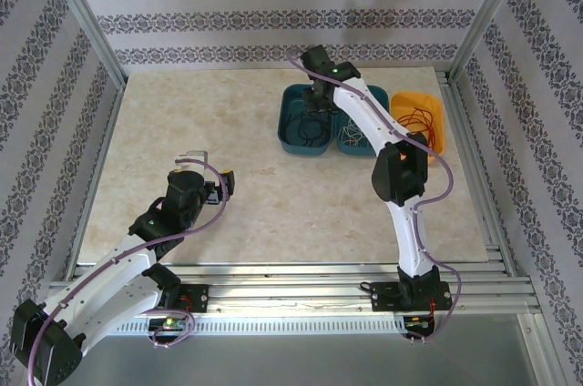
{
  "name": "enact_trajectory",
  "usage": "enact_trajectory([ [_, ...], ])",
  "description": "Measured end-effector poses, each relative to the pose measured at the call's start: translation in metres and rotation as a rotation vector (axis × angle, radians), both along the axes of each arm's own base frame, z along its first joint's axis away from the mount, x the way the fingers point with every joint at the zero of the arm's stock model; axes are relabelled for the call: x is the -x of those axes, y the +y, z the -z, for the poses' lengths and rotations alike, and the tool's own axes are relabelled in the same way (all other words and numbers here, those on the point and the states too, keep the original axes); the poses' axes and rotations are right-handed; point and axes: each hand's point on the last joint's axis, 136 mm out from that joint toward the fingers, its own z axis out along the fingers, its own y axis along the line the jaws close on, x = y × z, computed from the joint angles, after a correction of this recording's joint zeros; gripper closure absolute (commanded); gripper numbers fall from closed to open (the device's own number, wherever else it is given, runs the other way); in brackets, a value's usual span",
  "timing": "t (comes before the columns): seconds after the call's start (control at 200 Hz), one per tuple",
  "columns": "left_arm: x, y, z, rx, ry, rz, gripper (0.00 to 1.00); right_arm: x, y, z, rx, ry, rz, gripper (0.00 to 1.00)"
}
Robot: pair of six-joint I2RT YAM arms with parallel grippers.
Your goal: Untangle the cables
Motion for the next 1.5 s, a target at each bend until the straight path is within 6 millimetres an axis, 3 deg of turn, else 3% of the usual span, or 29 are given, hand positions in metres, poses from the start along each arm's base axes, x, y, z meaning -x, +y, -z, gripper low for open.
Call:
enact_trajectory([
  [0.235,0.000,0.000,0.000,0.001,0.000,0.001,0.01,0.030,-0.020,-0.015,0.016,-0.023,0.026,0.23],
  [0.25,0.000,0.000,0.000,0.001,0.000,0.000,0.01,0.033,-0.022,-0.015,0.019,-0.026,0.023,0.20],
  [0.27,0.000,0.000,0.000,0.001,0.000,0.000,0.01,0.037,-0.024,-0.018,0.016,-0.030,0.030,0.05],
  [0.29,0.000,0.000,0.000,0.001,0.000,0.000,0.01,0.041,-0.026,-0.019,0.016,-0.033,0.029,0.02],
  [0.5,0.000,0.003,-0.002,0.001,-0.006,-0.010,0.01,0.084,-0.055,-0.042,0.006,-0.127,0.066,0.02],
  [0.665,0.002,0.007,-0.010,0.010,-0.034,-0.024,0.01,0.123,-0.080,-0.047,-0.001,-0.205,0.090,0.02],
  [0.939,0.007,0.024,-0.023,-0.016,-0.083,-0.080,0.01,0.179,-0.122,-0.035,-0.015,-0.357,0.133,0.02],
  [1.069,0.009,0.038,-0.015,-0.074,-0.082,-0.131,0.01,0.199,-0.134,-0.018,-0.003,-0.450,0.101,0.02],
  [1.254,0.007,0.066,0.003,-0.121,-0.059,-0.229,0.01,0.217,-0.145,-0.001,0.008,-0.587,0.066,0.02],
  [1.499,-0.009,0.096,0.030,-0.158,-0.022,-0.316,0.01,0.217,-0.165,-0.007,0.032,-0.733,0.095,0.02],
])
